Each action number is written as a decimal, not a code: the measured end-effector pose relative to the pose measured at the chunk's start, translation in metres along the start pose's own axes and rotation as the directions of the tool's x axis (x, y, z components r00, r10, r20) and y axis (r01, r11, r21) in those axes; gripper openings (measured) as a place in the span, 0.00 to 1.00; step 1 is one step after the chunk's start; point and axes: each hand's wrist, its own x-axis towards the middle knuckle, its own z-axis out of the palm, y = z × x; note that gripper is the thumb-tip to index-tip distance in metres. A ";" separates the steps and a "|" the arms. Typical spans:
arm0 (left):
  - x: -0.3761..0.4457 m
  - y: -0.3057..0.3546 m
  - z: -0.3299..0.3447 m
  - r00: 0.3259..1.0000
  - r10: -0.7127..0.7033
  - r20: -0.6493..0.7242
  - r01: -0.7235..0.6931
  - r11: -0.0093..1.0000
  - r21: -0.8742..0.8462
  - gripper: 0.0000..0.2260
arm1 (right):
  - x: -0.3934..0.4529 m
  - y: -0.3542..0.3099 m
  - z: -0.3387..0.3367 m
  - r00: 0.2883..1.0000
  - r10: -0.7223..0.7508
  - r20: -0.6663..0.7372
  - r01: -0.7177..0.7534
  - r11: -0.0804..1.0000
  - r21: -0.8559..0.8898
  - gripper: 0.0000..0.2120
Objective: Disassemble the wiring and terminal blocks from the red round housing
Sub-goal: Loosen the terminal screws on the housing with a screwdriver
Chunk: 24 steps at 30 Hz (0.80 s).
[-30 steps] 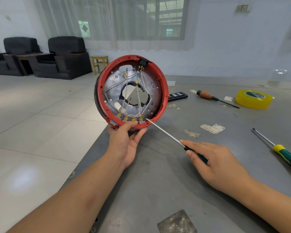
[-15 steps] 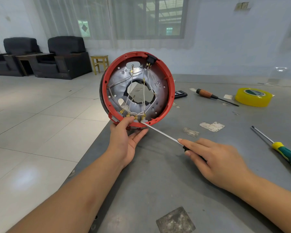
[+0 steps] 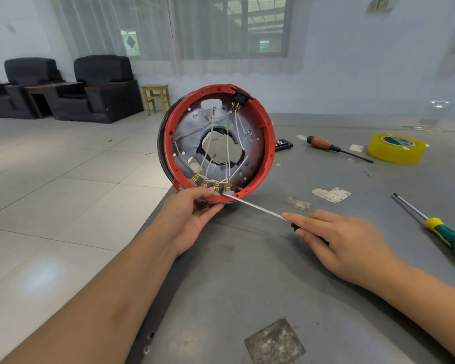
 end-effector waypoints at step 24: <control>0.002 0.000 -0.008 0.998 0.034 -0.047 -0.033 0.999 0.026 0.10 | 0.002 -0.001 -0.003 0.993 0.022 0.114 -0.019 1.000 -0.023 0.23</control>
